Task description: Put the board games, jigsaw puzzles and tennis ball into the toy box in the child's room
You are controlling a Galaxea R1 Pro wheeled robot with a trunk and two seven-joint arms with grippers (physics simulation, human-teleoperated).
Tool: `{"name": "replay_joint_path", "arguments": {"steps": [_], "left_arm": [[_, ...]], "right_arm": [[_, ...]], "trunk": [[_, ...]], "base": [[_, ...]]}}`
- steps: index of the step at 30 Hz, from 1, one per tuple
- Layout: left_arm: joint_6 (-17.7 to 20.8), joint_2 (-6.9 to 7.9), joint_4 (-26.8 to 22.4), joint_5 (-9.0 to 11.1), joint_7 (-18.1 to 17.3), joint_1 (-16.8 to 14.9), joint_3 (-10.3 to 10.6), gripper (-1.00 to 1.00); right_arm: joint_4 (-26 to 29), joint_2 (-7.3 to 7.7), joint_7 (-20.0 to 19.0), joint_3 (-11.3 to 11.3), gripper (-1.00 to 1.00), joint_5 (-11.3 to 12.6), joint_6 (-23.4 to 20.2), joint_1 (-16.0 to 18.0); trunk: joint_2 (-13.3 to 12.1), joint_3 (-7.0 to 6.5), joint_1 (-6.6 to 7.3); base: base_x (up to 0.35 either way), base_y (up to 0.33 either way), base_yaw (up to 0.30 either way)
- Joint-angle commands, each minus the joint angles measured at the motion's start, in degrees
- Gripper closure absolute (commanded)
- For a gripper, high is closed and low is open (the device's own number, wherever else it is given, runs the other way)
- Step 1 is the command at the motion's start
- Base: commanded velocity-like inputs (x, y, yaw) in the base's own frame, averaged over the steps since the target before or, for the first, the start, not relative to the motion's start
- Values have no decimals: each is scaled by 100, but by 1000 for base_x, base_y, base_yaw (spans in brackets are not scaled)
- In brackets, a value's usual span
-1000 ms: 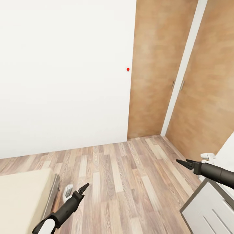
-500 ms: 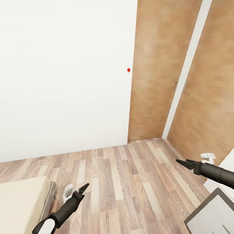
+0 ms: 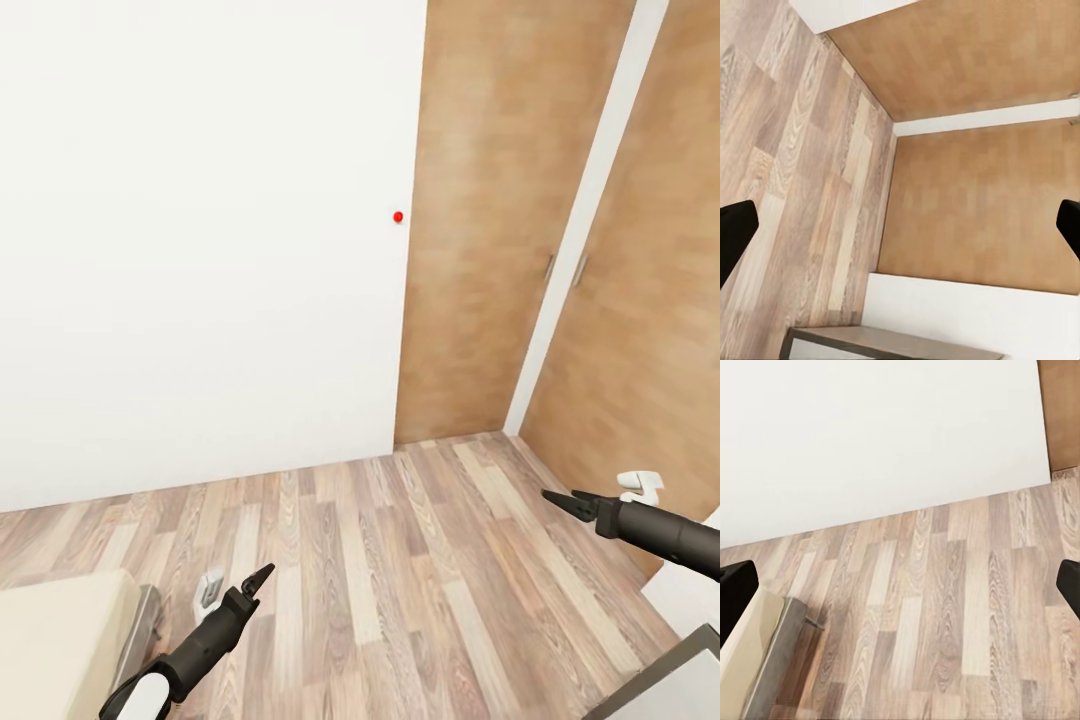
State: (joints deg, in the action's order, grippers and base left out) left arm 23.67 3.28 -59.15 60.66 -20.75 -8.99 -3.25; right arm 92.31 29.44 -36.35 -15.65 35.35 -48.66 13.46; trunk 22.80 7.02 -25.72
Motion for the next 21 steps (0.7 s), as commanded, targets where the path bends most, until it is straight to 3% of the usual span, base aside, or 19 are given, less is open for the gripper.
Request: {"name": "replay_joint_path", "arguments": {"steps": [1,12,21], "left_arm": [[53,-1,-1,49,-4,-4,-10,-100],[47,23,-7,5,-49,16,-50,-100],[36,50,-21,-32,-135,45,-123,-100]], "right_arm": [[1,0,-15,-6,-100,5,-34,6],[2,-41,-64,-24,-100,-1,-33,4],[5,-95,-130,-19,-100,-8,-30,0]], "trunk": [[12,12,-6],[12,12,-6],[12,12,-6]], "base": [[246,0,0],[240,0,24],[297,0,194]]}}
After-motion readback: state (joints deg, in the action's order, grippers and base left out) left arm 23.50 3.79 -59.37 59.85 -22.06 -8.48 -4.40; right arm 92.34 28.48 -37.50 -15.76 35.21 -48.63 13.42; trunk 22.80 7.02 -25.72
